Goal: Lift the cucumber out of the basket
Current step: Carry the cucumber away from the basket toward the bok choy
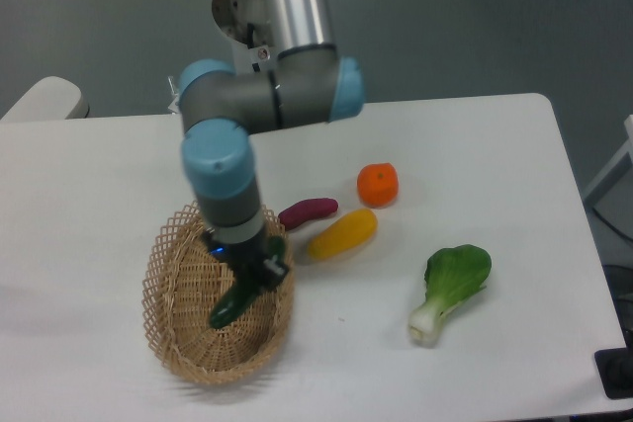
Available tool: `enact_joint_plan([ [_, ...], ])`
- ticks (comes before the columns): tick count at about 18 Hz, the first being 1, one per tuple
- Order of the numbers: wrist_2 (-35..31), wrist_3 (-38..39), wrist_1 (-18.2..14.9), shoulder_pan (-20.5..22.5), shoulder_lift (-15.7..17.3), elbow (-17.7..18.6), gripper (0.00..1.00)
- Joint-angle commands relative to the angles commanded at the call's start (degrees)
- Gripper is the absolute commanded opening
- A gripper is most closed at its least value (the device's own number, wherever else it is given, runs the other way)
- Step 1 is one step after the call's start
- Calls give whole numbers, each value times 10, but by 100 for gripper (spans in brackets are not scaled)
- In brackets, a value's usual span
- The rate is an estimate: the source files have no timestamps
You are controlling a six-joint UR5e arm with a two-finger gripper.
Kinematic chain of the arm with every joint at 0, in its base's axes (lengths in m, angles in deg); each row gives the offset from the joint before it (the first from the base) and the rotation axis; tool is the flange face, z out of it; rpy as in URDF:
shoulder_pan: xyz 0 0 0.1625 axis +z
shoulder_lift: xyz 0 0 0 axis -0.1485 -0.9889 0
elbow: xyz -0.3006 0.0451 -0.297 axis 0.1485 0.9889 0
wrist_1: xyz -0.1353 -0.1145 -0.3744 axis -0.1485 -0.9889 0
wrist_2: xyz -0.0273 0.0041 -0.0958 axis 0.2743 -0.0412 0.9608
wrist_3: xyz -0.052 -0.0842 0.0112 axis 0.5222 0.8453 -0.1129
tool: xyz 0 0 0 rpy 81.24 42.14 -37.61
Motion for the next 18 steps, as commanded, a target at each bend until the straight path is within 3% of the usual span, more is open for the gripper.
enact_joint_plan([
  [2,0,-31,-54,30,3,-32,18],
  [4,0,-62,-86,57,2,-58,18],
  [10,2,-177,-88,139,1,-70,18],
  [18,4,-256,-85,181,1,-70,18],
])
